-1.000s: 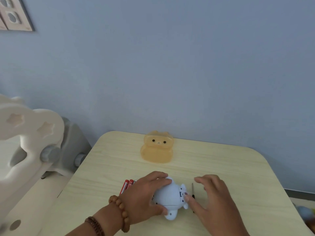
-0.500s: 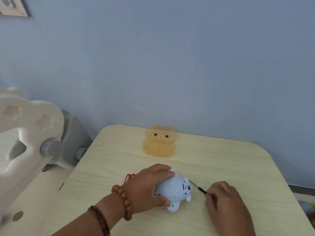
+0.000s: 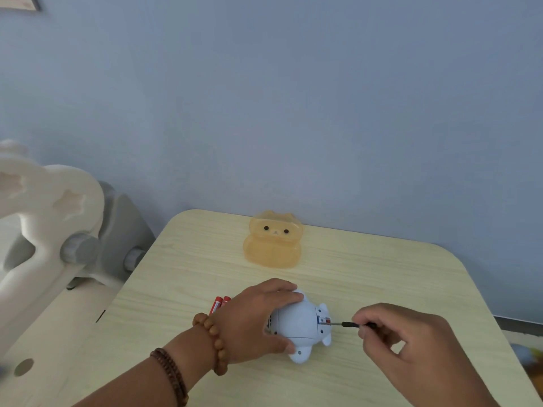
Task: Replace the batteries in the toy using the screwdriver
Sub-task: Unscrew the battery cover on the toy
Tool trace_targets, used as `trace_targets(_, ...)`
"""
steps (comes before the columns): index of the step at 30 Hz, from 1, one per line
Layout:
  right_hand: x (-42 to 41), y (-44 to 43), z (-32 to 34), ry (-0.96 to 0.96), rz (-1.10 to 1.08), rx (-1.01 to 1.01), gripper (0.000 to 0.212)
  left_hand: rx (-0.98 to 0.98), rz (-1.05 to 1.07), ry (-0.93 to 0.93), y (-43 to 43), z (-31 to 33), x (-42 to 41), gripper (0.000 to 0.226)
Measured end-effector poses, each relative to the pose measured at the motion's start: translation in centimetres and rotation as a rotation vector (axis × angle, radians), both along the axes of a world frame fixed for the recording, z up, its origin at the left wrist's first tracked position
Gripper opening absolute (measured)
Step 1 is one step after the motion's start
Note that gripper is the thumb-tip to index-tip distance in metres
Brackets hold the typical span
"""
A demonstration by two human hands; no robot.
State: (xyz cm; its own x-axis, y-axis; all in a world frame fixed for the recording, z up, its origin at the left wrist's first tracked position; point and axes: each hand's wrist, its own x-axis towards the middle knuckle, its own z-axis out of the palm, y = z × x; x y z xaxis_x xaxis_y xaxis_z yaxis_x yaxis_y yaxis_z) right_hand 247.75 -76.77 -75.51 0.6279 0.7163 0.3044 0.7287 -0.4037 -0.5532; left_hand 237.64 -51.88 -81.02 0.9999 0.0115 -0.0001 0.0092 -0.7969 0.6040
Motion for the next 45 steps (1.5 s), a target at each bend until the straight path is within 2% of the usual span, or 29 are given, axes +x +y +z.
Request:
trace_targets(8, -0.1, -0.1, -0.1, -0.096, -0.032, 0.055, 0.018, 0.002, 0.000, -0.002, -0.1, -0.1, 0.1, 0.079)
trace_targets(12, 0.1, -0.1, -0.6, -0.097, -0.040, -0.030, 0.021, -0.002, -0.002, -0.003, -0.2, 0.0, 0.1, 0.079)
trace_targets(18, 0.2, 0.0, 0.3, -0.102, -0.023, 0.043, 0.018, 0.006, -0.007, -0.003, -0.3, 0.2, 0.2, 0.080)
trace_targets(27, 0.6, 0.5, 1.0, -0.087, 0.087, -0.104, 0.018, 0.014, -0.006, -0.008, -0.3, 0.1, 0.3, 0.080)
trace_targets(34, 1.2, 0.5, 1.5, -0.081, 0.072, -0.157, 0.033, 0.012, -0.005, -0.006, -0.3, 0.1, 0.4, 0.080)
trace_targets(45, 1.1, 0.6, 1.7, -0.082, 0.067, -0.119, 0.032, 0.005, -0.005, -0.011, -0.4, 0.1, 0.4, 0.080)
